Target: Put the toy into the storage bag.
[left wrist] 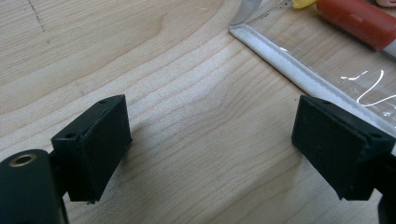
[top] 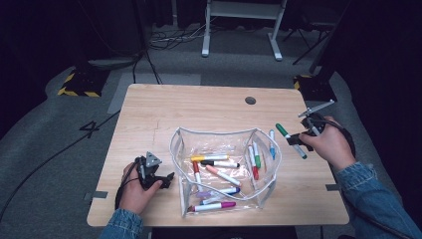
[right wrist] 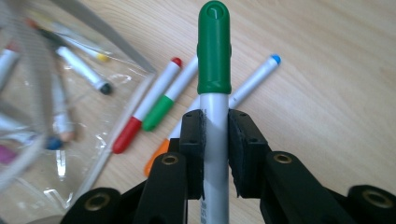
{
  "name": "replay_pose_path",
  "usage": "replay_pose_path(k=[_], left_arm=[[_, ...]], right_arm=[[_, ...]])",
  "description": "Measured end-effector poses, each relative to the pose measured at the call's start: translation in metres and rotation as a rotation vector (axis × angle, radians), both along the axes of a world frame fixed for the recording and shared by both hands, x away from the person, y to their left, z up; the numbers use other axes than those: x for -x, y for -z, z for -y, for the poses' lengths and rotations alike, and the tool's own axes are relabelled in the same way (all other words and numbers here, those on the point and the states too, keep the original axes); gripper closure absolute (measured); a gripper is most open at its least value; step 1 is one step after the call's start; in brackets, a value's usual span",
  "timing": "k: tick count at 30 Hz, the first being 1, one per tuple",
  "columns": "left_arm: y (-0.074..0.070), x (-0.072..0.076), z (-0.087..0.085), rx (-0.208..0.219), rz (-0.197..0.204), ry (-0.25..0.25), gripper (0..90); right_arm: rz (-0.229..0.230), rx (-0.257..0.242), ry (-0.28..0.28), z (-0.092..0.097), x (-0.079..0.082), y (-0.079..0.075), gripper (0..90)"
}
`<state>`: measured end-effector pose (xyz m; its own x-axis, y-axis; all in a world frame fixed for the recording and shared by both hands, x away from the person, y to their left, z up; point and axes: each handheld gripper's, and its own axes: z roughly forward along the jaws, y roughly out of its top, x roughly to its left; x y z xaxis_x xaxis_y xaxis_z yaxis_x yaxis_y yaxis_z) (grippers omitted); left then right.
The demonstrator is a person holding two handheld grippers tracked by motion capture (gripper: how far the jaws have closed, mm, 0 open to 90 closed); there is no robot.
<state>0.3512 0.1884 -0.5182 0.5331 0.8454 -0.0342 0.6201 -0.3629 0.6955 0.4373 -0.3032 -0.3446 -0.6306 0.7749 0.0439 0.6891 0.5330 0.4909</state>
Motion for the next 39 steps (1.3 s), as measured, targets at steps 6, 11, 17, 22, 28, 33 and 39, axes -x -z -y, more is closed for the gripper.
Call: replay_pose_path(k=[6, 11, 17, 22, 28, 33, 39], left_arm=[[0.000, 0.000, 0.000, -0.001, -0.006, 0.005, 12.0], [0.000, 0.000, 0.000, 0.000, -0.006, 0.005, 12.0], [0.000, 0.000, 0.000, -0.001, 0.001, -0.001, 12.0], [0.000, 0.000, 0.000, -0.001, -0.001, 0.001, 12.1], [0.000, 0.000, 0.000, 0.000, -0.002, 0.002, 12.0], [0.000, 0.000, 0.000, 0.000, -0.002, 0.002, 12.0], [0.000, 0.000, 0.000, 0.000, -0.001, 0.002, 12.0]], right_arm=[[0.055, -0.011, -0.113, -0.026, 0.018, -0.037, 77.3], [0.081, -0.006, -0.210, -0.051, 0.033, -0.057, 77.3], [0.080, -0.005, -0.314, -0.081, 0.048, -0.069, 77.3], [0.071, 0.015, -0.404, -0.105, 0.058, -0.072, 77.3], [0.041, 0.048, -0.501, -0.135, 0.066, -0.066, 77.3], [0.002, 0.076, -0.564, -0.158, 0.068, -0.055, 77.3], [-0.058, 0.122, -0.635, -0.184, 0.070, -0.035, 77.3]])
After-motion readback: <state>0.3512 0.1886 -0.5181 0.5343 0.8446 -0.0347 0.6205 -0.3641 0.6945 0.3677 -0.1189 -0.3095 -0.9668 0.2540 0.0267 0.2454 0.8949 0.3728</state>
